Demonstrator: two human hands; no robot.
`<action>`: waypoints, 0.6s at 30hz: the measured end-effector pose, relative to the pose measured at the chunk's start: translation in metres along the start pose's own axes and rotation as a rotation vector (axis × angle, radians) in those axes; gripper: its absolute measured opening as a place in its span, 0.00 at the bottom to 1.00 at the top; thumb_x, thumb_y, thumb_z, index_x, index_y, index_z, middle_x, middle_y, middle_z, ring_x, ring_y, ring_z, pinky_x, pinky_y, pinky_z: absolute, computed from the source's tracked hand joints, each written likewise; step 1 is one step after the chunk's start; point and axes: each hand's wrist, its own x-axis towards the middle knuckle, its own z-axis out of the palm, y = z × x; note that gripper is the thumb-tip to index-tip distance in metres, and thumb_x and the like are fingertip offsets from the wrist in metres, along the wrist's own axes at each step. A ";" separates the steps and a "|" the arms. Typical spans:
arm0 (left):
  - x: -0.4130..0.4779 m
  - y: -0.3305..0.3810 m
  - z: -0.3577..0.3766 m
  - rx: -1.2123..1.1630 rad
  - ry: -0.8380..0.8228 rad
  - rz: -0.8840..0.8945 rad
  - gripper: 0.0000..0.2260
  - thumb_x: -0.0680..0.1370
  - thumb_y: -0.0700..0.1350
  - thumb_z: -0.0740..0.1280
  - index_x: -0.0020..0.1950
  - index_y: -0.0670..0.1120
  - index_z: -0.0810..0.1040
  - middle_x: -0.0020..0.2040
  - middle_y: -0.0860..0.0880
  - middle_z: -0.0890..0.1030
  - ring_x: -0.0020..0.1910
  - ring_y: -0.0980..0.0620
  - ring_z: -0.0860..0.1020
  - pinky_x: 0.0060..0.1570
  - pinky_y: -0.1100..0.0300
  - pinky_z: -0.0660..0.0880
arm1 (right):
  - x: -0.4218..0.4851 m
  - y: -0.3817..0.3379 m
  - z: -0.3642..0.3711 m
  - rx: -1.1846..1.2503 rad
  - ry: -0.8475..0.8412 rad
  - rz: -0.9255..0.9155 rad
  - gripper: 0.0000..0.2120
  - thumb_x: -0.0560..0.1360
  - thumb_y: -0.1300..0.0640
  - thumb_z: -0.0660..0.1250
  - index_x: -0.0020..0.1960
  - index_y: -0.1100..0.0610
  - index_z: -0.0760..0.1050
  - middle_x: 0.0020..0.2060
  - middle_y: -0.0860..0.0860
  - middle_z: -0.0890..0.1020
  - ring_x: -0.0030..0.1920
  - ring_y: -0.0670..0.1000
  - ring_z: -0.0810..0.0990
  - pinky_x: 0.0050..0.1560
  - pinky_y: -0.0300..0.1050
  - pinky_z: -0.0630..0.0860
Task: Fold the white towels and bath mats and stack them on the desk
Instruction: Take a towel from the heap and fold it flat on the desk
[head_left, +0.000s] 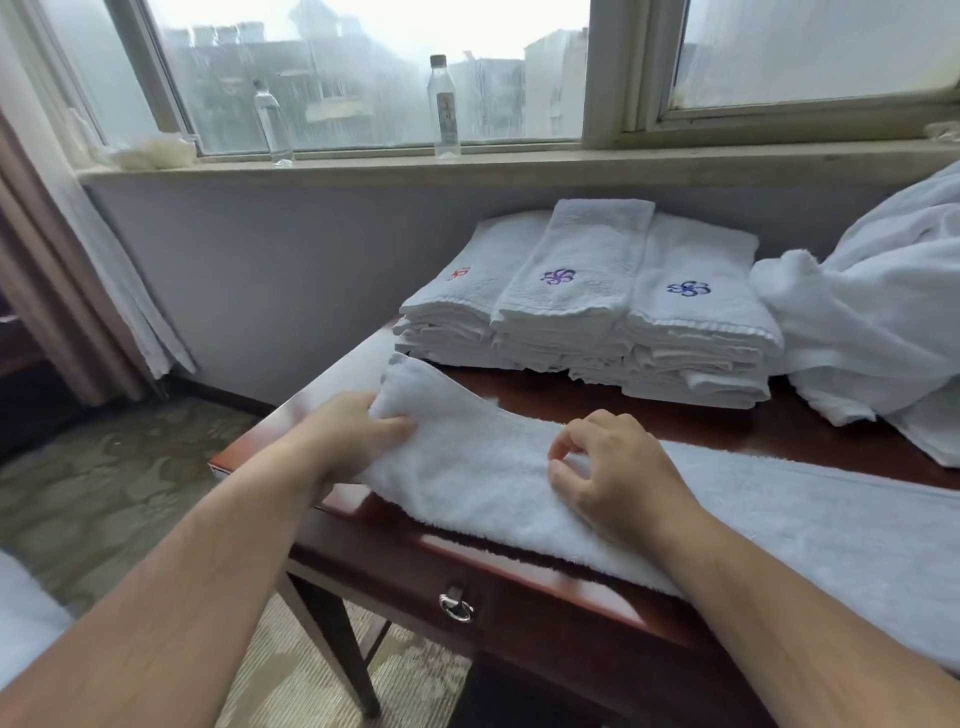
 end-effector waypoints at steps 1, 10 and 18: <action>-0.001 0.003 0.000 -0.124 0.007 -0.008 0.16 0.75 0.46 0.74 0.61 0.45 0.80 0.51 0.46 0.86 0.51 0.45 0.85 0.56 0.44 0.81 | 0.000 0.000 0.000 0.010 -0.004 0.001 0.04 0.76 0.43 0.62 0.46 0.41 0.74 0.46 0.37 0.74 0.52 0.42 0.70 0.56 0.43 0.69; -0.029 0.105 0.059 -0.619 -0.087 0.139 0.28 0.80 0.40 0.66 0.78 0.48 0.61 0.64 0.45 0.78 0.56 0.49 0.81 0.54 0.54 0.81 | -0.001 0.014 -0.058 0.726 0.007 0.283 0.23 0.83 0.43 0.59 0.42 0.58 0.82 0.40 0.54 0.86 0.42 0.50 0.82 0.46 0.45 0.76; -0.091 0.209 0.200 -0.562 -0.553 0.160 0.26 0.70 0.41 0.71 0.68 0.43 0.71 0.60 0.36 0.78 0.51 0.44 0.80 0.53 0.50 0.79 | -0.080 0.104 -0.139 1.135 0.185 0.742 0.37 0.79 0.29 0.49 0.50 0.62 0.77 0.39 0.61 0.85 0.36 0.58 0.84 0.39 0.50 0.78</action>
